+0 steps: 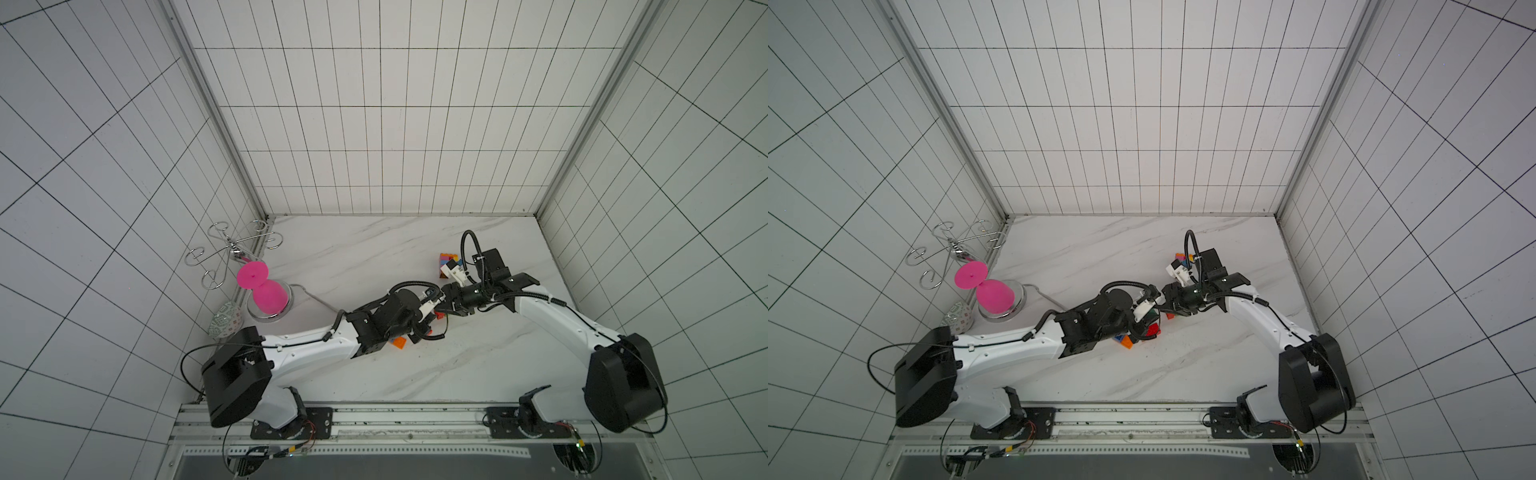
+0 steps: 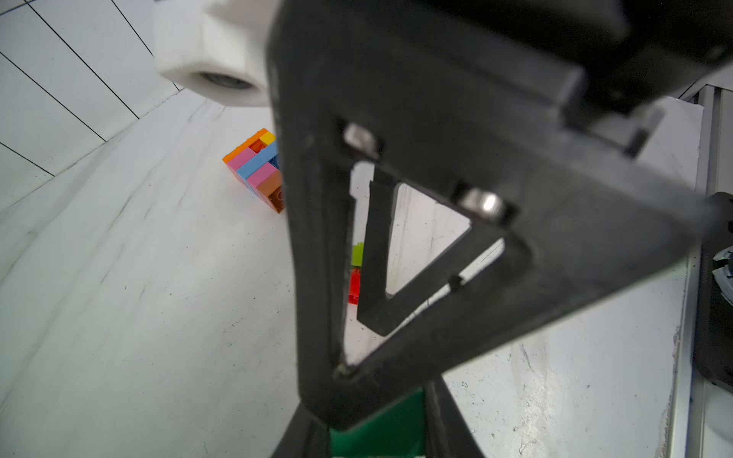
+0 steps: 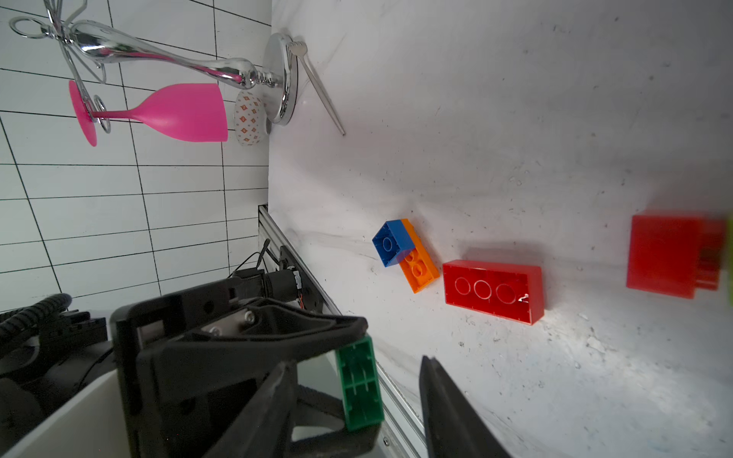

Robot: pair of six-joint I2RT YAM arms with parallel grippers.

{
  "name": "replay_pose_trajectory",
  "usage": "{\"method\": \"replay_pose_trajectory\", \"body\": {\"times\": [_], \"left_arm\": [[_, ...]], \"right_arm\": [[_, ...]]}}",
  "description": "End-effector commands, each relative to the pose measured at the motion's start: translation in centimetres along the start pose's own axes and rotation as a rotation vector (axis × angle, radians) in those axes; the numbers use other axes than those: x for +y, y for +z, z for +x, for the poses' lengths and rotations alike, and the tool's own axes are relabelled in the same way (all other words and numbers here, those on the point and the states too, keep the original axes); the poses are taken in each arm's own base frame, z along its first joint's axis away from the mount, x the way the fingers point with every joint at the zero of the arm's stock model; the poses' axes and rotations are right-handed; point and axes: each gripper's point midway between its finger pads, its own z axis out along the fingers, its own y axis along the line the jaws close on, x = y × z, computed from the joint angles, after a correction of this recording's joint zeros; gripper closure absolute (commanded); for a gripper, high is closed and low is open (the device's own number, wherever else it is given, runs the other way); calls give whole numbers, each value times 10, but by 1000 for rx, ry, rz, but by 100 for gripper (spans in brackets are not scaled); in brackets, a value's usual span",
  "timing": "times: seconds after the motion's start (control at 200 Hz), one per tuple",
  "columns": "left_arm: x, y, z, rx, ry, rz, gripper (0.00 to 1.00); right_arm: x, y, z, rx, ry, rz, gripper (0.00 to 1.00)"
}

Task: Assemble the letter p with lego
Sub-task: Pick up the lego brick from the center of the board, then adjust the lego brick at the center of the board.

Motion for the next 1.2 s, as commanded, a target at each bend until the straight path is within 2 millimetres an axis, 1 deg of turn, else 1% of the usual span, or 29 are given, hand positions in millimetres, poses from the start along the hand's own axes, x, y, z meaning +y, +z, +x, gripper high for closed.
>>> {"method": "replay_pose_trajectory", "body": {"times": [0.0,0.13,0.185,0.38,0.475,0.52,0.555,0.645,0.68,0.745,0.8,0.91,0.985,1.079,1.194], "left_arm": [[-1,-9,-15,-61,13,-1,80],[1,-9,-15,-61,18,-8,80],[0,-9,-15,-63,17,-4,80],[-2,-9,-19,-72,14,7,80],[-2,-9,-19,-75,6,9,78],[-2,-10,-19,-76,-1,10,75],[-2,-11,-19,-77,-10,10,70],[0,-14,-19,-78,-40,-1,45],[2,-15,-17,-70,-55,-9,37],[9,-18,-10,-41,-98,-52,23],[10,-22,1,-3,-131,-60,18],[6,-25,26,82,-190,-46,15],[2,-22,42,135,-237,-33,13],[-12,-12,58,206,-278,34,12],[-11,3,81,337,-318,2,12]], "right_arm": [[13,0,3,26,-40,-23,49],[14,4,10,50,-51,-38,50],[15,6,12,61,-55,-47,52],[19,15,16,102,-66,-82,70],[20,17,18,110,-70,-88,84],[20,17,18,110,-74,-89,90],[20,17,17,105,-76,-84,95],[14,15,12,75,-79,-43,100],[10,13,10,58,-73,-19,100],[-2,5,4,14,-54,36,100],[-15,-5,-2,-34,-35,88,100],[-42,-26,-11,-131,4,190,100],[-55,-39,-15,-184,25,238,100],[-62,-49,-17,-222,37,261,100],[-64,-53,-16,-233,46,258,100]]}}
